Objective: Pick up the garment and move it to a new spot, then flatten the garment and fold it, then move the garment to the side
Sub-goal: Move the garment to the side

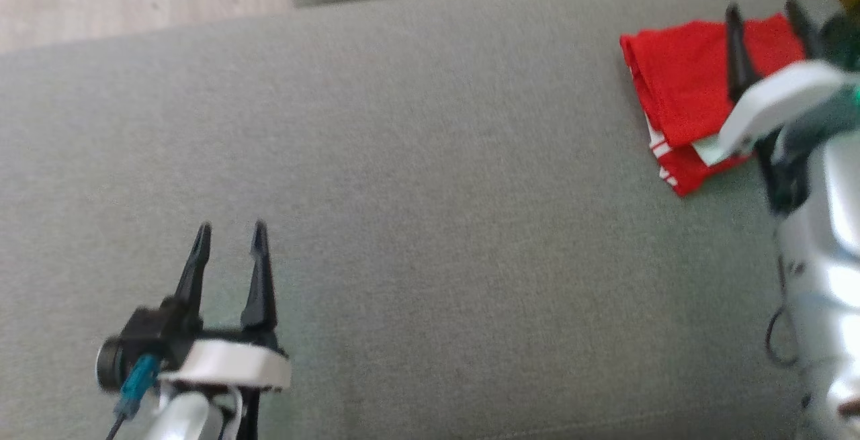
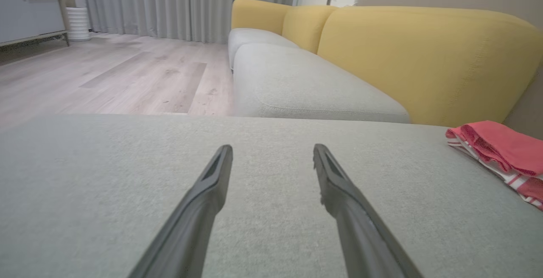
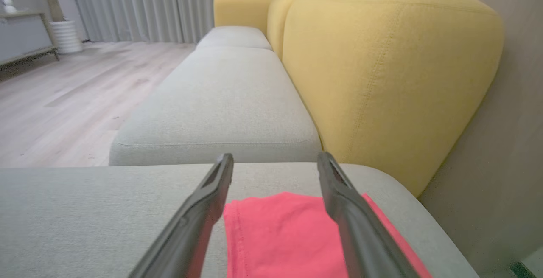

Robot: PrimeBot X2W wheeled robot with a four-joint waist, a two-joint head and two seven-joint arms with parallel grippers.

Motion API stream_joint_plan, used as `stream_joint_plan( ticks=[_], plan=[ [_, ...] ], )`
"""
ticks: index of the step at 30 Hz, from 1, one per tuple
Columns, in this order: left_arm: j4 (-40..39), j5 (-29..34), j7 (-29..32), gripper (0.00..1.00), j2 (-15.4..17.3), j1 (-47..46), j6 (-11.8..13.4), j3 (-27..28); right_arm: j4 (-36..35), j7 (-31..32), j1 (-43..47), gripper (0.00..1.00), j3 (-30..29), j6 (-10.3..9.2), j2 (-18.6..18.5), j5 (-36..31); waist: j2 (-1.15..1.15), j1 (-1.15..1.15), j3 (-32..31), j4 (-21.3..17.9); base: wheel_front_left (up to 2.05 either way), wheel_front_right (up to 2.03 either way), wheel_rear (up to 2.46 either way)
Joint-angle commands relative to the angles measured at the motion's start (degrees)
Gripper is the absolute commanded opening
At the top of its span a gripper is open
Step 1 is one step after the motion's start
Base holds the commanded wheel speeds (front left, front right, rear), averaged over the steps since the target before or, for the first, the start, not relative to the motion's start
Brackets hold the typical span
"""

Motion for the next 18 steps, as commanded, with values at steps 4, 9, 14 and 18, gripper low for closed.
stream_joint_plan(
  ticks=[4, 9, 14, 18],
  plan=[
    [0.0, -1.4, -0.7, 1.0, 0.9, 1.6, 0.7, 3.6, -5.7, -3.4, 6.3, 1.0, 1.2, 0.37, 3.4, -0.3, 0.0, 0.01, -4.8, 2.7, 0.0, 0.0, 0.0],
    [1.3, -2.2, -0.5, 1.0, 1.1, 4.4, 1.6, 3.9, -12.7, -6.1, 17.9, 1.0, 1.1, 0.37, 7.1, -0.7, 0.0, 0.01, -7.6, 5.2, 0.0, 0.0, 0.0],
    [2.0, -2.3, -0.3, 1.0, 1.3, 6.5, 2.0, 3.5, -20.1, -7.0, 28.9, 1.0, 2.6, 0.37, 8.2, 0.6, 0.0, 0.01, -9.1, 7.3, 0.0, 0.0, 0.0],
    [1.9, -2.0, -0.1, 1.0, 1.0, 7.4, 2.3, 2.6, -25.1, -7.7, 35.8, 1.0, 4.2, 0.37, 8.3, 4.9, 0.0, 0.01, -9.6, 8.3, 0.0, 0.0, 0.0]
  ],
)
